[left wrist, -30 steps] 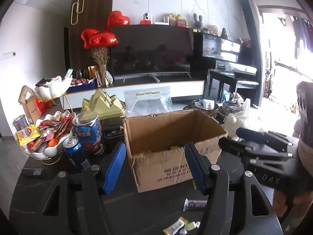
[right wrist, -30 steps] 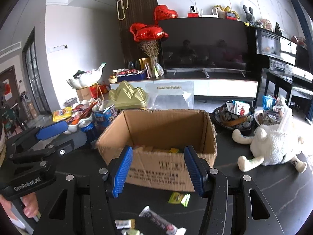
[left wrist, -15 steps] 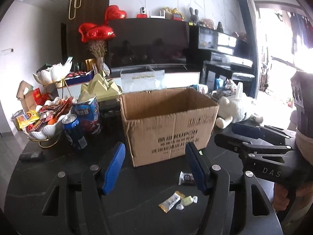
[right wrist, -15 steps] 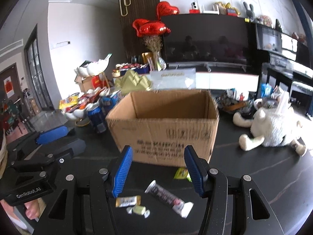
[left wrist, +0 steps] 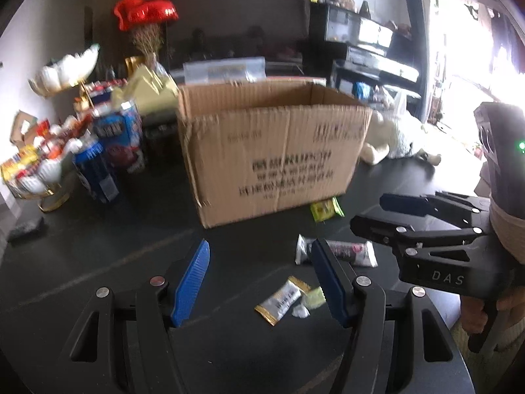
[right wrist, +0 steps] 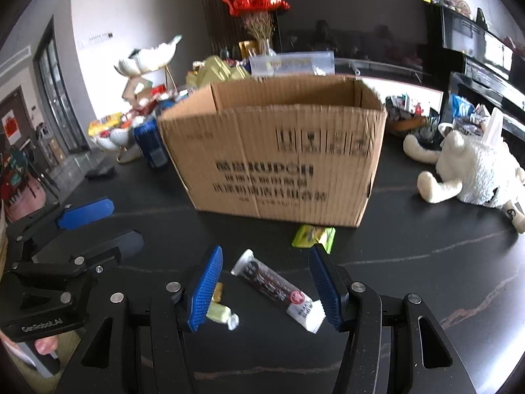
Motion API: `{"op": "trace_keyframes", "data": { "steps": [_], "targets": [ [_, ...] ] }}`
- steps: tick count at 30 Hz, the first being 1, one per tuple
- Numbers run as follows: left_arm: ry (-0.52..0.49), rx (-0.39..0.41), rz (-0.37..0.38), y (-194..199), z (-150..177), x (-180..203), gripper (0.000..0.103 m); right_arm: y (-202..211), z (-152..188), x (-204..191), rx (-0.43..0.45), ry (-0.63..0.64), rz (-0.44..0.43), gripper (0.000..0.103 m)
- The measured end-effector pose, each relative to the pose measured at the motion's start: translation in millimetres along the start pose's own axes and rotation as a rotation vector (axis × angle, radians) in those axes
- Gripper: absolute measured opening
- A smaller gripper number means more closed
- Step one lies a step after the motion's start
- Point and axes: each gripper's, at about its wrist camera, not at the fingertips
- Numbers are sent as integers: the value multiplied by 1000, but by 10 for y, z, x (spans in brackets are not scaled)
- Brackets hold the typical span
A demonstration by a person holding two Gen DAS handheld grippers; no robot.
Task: Organize snacks
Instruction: 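Return both tools to the table and reach toward the remaining packets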
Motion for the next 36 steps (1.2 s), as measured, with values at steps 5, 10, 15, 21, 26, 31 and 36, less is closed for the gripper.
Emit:
{"op": "trace_keyframes", "data": {
  "steps": [5, 10, 15, 21, 26, 31, 36],
  "targets": [
    [33, -66, 37, -189, 93, -58, 64, -205, 70, 7, -73, 10, -9, 56],
    [48, -128, 54, -343, 181, -74, 63, -363, 140, -1, -131, 4, -22, 56],
    [55, -166, 62, -448, 259, -79, 63, -443, 173, 8, -155, -9, -30, 56],
    [60, -201, 64, -546, 319, -103, 62, -541, 210, 9, -184, -7, -21, 56],
    [71, -227, 60, -618, 360, -128, 58, -587, 217, 17, -194, -9, -9, 56],
    [71, -246, 68, -677, 400, -103, 57, -638, 235, 28, -206, -15, -13, 56],
    [89, -239, 77, -720, 398, -138, 50, -673, 249, 17, -218, -15, -23, 56]
  ]
}}
Point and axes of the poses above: each gripper's, at about its wrist camera, not at the fingertips, and y roughly against the way its jaws point, x to its right, z to its underside, and after that the axes turned 10 degrees about z, right-handed
